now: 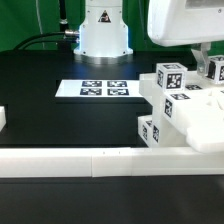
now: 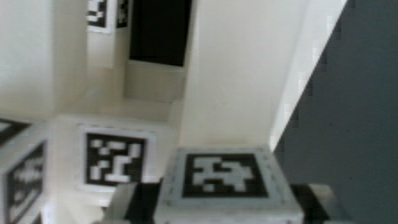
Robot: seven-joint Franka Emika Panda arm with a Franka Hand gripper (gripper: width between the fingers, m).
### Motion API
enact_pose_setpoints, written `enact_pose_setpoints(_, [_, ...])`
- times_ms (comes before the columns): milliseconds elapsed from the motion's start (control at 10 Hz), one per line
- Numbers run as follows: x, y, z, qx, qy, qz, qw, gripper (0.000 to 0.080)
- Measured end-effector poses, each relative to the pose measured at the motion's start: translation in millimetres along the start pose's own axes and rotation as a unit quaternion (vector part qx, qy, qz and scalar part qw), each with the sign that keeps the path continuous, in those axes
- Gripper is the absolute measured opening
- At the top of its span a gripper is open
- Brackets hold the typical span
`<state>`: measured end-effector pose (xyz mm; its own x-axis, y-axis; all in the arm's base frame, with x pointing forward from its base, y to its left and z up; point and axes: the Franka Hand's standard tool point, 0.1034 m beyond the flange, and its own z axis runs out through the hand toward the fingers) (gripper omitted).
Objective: Assemble chair
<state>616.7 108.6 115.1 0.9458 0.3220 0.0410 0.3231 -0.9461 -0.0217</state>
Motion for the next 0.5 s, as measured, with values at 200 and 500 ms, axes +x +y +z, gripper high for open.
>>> enact_pose_setpoints(200, [-0.2,0.2,0.3,0.001,0.000,0.016,1.000,0.0268])
enact_pose_setpoints(500, [1.2,2.1,1.0,0.011,0.013,0.162,0.987,0.0268])
